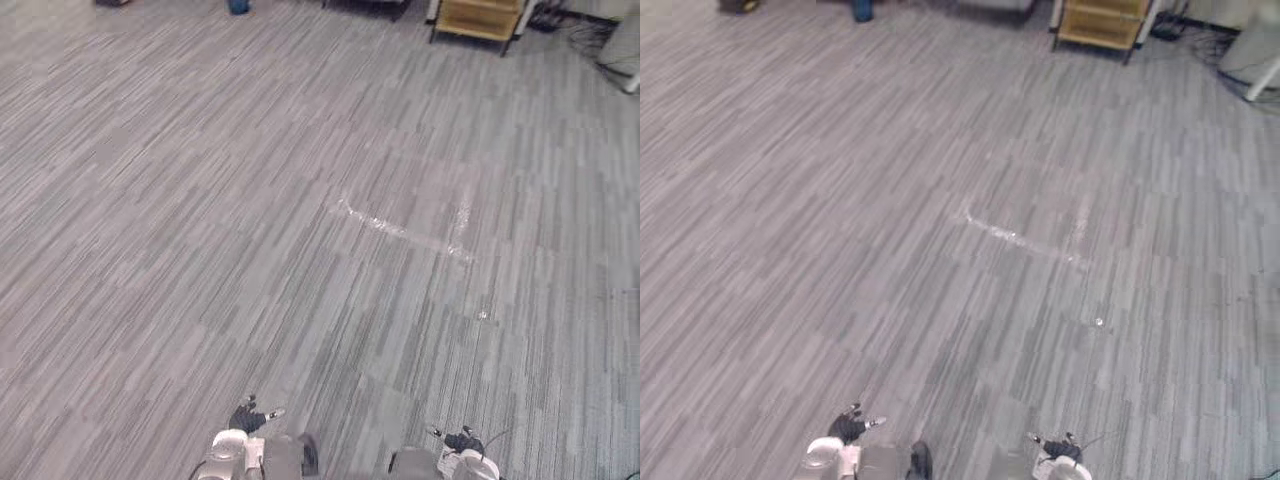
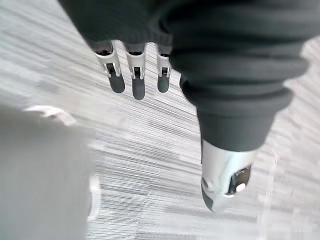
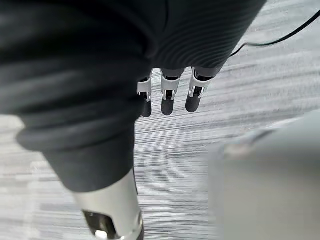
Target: Pick up cushions and gather them together orderly.
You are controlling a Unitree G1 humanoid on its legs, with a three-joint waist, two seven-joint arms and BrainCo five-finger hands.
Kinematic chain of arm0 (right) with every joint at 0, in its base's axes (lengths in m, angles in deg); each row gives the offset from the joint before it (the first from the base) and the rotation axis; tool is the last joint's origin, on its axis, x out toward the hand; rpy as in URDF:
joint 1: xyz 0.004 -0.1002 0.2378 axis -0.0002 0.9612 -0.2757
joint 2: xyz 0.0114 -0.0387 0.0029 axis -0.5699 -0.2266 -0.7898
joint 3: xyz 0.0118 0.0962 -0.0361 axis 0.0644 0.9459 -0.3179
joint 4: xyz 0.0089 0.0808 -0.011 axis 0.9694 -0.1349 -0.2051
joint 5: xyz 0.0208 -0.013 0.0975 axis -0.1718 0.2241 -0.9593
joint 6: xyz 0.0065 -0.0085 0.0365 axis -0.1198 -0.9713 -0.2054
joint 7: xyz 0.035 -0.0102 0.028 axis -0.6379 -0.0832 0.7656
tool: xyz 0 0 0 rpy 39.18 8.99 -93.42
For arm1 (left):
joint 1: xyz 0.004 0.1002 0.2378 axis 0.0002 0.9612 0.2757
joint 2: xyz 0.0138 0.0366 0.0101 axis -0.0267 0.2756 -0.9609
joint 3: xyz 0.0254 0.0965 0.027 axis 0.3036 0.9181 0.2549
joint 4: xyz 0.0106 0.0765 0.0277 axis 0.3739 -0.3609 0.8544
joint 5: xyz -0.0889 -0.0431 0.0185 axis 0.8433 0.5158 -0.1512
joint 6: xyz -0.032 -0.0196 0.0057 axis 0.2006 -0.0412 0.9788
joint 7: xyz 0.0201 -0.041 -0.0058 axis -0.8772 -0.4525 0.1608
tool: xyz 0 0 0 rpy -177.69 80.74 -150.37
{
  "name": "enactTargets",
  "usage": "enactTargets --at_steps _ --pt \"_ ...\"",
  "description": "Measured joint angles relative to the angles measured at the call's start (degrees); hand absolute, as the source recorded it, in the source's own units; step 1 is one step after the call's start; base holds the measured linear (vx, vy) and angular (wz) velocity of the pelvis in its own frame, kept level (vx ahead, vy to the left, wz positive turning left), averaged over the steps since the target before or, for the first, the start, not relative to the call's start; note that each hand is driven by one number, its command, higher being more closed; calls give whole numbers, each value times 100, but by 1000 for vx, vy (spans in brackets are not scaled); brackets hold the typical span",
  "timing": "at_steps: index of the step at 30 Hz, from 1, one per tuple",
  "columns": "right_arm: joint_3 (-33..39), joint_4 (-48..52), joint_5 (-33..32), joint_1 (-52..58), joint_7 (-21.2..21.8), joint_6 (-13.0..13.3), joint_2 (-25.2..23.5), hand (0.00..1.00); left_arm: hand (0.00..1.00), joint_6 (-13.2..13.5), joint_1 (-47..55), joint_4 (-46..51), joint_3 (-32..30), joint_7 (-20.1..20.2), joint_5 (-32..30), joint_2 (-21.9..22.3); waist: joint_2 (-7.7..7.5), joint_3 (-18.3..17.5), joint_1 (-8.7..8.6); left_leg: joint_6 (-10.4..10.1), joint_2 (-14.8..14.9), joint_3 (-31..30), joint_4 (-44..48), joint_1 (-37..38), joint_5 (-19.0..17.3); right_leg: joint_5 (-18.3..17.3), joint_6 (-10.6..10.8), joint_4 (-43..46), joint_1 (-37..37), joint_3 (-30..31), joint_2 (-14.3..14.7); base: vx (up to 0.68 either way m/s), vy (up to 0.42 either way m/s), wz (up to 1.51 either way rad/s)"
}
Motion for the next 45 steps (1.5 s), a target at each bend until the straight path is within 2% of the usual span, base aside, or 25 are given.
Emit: enactTargets --at_steps 2,3,4,9,11,15,18,20,21,23,26,27,28,29,30,31,33,35,36,37,38,41,42,43,45 --pt "-53 22 -4 -20 -4 -1 27 0 0 8 -57 1 7 -8 -1 -24 22 -7 -55 0 81 -24 -123 131 0 271 -17 -986 -344 -16 284 447 -151 10" --pt "-144 16 -7 25 -1 -14 40 0 0 22 -124 10 60 -7 -8 -71 -104 -28 -221 -58 45 -157 -377 377 27 1374 -67 -2355 -458 140 516 611 -233 56" --pt "-135 -30 -7 137 -1 -23 90 0 0 20 -131 -33 74 -3 -11 6 -23 -32 -302 -169 67 -345 -489 556 69 1827 -483 -2409 -374 234 630 525 -199 35" --pt "91 -17 -18 61 2 -54 157 0 0 29 -150 -131 -16 20 -101 266 258 -72 -218 -954 512 -894 1544 -75 837 983 -609 -2060 -46 359 920 536 -231 -22" --pt "80 -9 -26 79 -3 -64 87 0 0 32 -98 -112 -183 29 -109 297 299 -23 -182 -818 845 -1091 3826 -993 856 856 -629 -2592 771 437 1131 451 -112 -15" --pt "89 11 -106 71 -22 -56 -5 0 0 48 14 125 -208 27 -106 301 212 35 -47 -390 968 -523 4158 -1968 301 653 -580 -3192 1887 640 1180 412 -5 -29" --pt "144 2 -234 -76 -55 -47 -21 0 0 113 2 180 -171 20 -105 313 214 34 83 -338 442 -324 1762 -2524 433 568 -233 -3600 2371 848 971 418 125 -34" --pt "187 -36 -228 -49 -81 -49 -5 0 0 143 50 203 -166 15 -31 346 301 -29 176 -560 100 -591 -147 -2454 1682 344 31 -3851 2701 1089 904 488 230 -40" --pt "175 -38 -228 -47 -78 -53 -8 0 0 146 66 202 -167 12 -20 345 295 -35 205 -515 77 -606 -149 -2428 1803 323 64 -3869 2735 1129 896 650 260 -51" --pt "128 -83 -218 -40 -64 -54 -91 0 0 130 -7 171 -168 11 0 226 -18 -156 216 139 -326 -611 476 -2557 1353 341 210 -3854 2904 1406 511 627 196 -24" --pt "243 -112 -198 -12 -58 -57 -43 0 0 113 7 128 -156 34 6 196 -63 -152 220 239 -335 -504 857 -2303 826 306 533 -2116 2346 1699 319 513 173 -14" --pt "276 -110 -158 37 -41 -52 -52 0 0 102 27 64 -99 38 6 133 -106 -154 183 222 -422 -517 733 -1906 600 519 1077 -559 1774 1810 164 542 121 2" --pt "291 -112 -96 88 -31 -60 -71 0 0 68 59 22 17 38 5 91 -142 -146 91 212 -496 -541 585 -1440 467 516 1074 637 1312 1789 76 542 121 9" --pt "290 -108 -78 96 -24 -60 -72 0 0 63 68 21 42 38 5 78 -148 -153 57 218 -514 -544 514 -1292 431 487 1020 860 1205 1743 55 579 48 20" --pt "292 -86 -44 159 8 -60 -52 0 0 48 83 -54 113 37 7 51 -128 -145 14 215 -576 -602 101 -612 409 197 526 1071 828 1306 -9 598 2 15" --pt "291 -86 -44 206 10 -60 -43 0 0 45 67 -81 112 37 7 64 -102 -137 -1 214 -556 -632 -20 -428 409 111 374 940 712 1137 0 808 -29 19" --pt "285 -24 -47 187 23 -57 -4 0 0 23 5 -79 111 35 8 79 6 -95 -41 213 -385 -710 -218 -39 409 22 100 -228 201 582 214 529 -98 28" --pt "280 -2 -48 189 43 -61 -7 0 0 28 -50 -69 133 34 7 95 40 -66 -234 86 -179 -981 -367 285 339 938 140 -2412 -106 583 519 720 -313 94" --pt "277 -37 -47 417 56 -70 -29 0 0 32 21 -79 218 34 5 36 -112 -112 -270 -289 -215 -1170 -487 640 132 2400 71 -3297 -38 844 541 758 -384 89" --pt "289 -63 -46 434 62 -77 23 0 0 27 24 -116 213 37 3 101 -37 -126 -259 -368 -121 -1240 -472 709 74 2389 -363 -3094 -82 872 626 680 -365 36" --pt "298 -65 -43 393 64 -86 126 0 0 24 118 -183 197 55 2 227 187 -226 -199 -487 132 -1288 -277 643 132 2089 -331 -2761 -164 791 777 543 -303 -9" --pt "317 -62 -36 283 99 -86 178 0 0 14 93 -251 1 50 2 366 280 -224 -191 -945 402 -1429 1140 82 468 1561 -483 -2537 9 706 955 425 -250 1" --pt "296 -73 -37 296 109 -115 186 0 0 18 76 -233 -144 58 7 391 301 -207 -190 -988 559 -1598 2401 -424 1012 1393 -511 -2706 364 690 1074 527 -270 7" --pt "255 -60 -40 295 107 -125 168 0 0 33 65 -223 -267 51 7 383 286 -141 -98 -844 832 -1454 3684 -928 867 1266 -647 -3035 891 695 1218 521 -233 -1" --pt "272 -72 -55 307 110 -122 152 0 0 77 75 -116 -279 51 9 369 270 -131 25 -610 897 -1201 4125 -1409 451 1207 -670 -3402 1479 722 1282 423 -131 -22"
